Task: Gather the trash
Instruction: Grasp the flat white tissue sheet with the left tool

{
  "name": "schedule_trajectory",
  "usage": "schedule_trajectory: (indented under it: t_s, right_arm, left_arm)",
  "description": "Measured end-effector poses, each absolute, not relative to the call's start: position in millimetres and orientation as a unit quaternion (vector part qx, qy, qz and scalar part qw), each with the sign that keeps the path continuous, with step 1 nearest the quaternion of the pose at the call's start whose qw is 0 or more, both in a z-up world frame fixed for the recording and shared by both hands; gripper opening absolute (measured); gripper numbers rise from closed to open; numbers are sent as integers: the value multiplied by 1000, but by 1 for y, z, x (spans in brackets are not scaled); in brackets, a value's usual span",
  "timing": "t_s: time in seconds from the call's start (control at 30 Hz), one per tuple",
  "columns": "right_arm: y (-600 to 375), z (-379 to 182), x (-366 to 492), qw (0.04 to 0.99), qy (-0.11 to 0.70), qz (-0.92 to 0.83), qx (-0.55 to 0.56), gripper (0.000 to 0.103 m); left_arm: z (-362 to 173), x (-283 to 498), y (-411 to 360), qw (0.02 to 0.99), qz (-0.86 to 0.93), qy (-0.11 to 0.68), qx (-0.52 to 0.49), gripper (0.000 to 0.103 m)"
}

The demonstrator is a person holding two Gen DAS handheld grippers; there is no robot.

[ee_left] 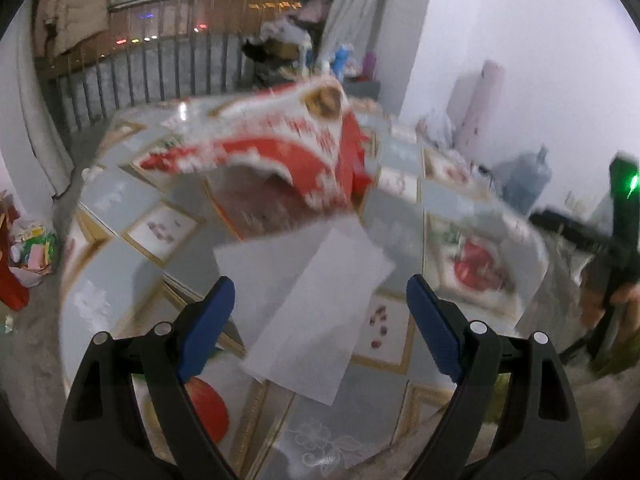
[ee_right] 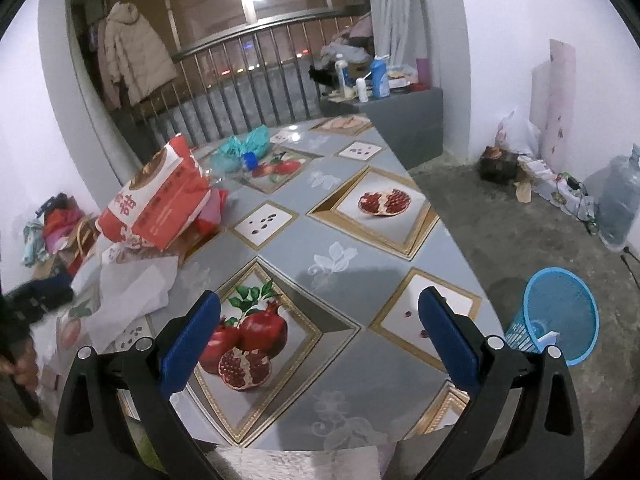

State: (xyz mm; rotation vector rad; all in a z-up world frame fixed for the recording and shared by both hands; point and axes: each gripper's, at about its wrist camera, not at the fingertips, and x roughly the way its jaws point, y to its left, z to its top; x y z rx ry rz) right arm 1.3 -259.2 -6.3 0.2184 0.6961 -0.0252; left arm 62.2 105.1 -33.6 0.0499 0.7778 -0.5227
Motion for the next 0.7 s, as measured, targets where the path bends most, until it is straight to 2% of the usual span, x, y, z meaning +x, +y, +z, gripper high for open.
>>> schedule_trajectory:
  t_s: [0.1, 0.13, 0.3, 0.5, 0.57, 0.7]
  right_arm:
    - [-258, -8, 3, 932, 346, -9, 110, 96]
    - [-257, -9, 4, 931, 349, -7, 111, 96]
    - [-255, -10, 8, 928, 355, -1, 113, 96]
    - [-254, -10, 8, 928, 356, 1, 115, 96]
    - [-254, -10, 9, 927, 356, 1, 115, 96]
    - [-254, -9, 9, 927, 355, 3, 121, 96]
  left_arm:
    - [-51, 66, 96, 886, -245, 391, 39, 82]
    - [-58, 69, 92, 884, -235, 401, 52, 77]
    - [-75, 73, 81, 883, -202, 413, 92, 67]
    - [-73, 72, 89, 893, -179, 405, 77, 36]
    - [-72, 73, 95, 894, -173, 407, 71, 22]
    - [-71, 77, 109, 893, -177, 412, 45, 11]
